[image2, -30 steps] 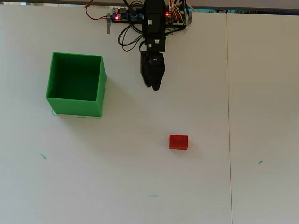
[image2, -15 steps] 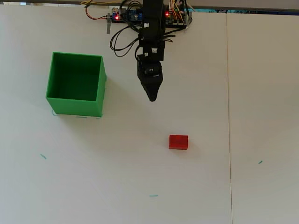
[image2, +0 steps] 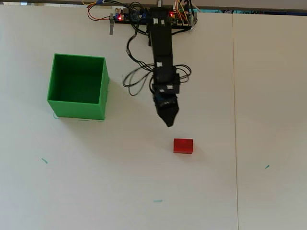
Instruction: Grasp a red block and put it in the green bin.
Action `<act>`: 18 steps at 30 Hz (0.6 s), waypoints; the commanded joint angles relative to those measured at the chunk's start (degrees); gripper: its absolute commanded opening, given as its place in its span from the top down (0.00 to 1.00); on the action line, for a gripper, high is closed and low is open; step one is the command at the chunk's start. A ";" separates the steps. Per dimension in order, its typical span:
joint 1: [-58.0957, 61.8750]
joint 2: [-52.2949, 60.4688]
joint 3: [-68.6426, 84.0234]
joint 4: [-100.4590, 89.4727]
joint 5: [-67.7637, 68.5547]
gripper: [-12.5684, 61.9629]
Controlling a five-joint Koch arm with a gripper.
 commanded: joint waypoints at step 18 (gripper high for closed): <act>-1.76 -13.62 -18.54 2.90 -12.22 0.35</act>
